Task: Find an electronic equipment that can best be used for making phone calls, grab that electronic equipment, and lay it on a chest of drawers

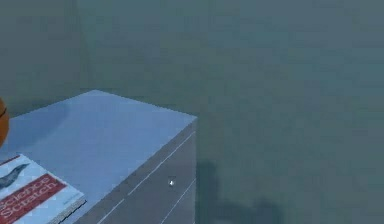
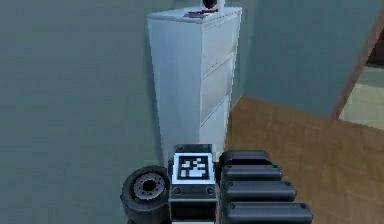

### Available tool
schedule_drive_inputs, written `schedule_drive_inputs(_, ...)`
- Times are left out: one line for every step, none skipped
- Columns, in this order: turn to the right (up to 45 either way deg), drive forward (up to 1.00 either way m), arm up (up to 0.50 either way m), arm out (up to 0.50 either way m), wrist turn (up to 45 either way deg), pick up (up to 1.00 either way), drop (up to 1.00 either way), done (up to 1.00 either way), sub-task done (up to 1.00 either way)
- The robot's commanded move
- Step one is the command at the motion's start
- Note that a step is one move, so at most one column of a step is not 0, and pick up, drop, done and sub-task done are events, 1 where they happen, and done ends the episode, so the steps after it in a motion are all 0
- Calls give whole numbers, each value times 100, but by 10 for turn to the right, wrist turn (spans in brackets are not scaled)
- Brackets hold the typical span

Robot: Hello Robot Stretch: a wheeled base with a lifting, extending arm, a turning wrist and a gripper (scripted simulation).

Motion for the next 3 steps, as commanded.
schedule_drive_inputs(-30,0,0,0,0,0,0,0,0)
schedule_drive_inputs(-60,0,0,0,0,0,0,0,0)
schedule_drive_inputs(60,0,0,0,0,0,0,0,0)
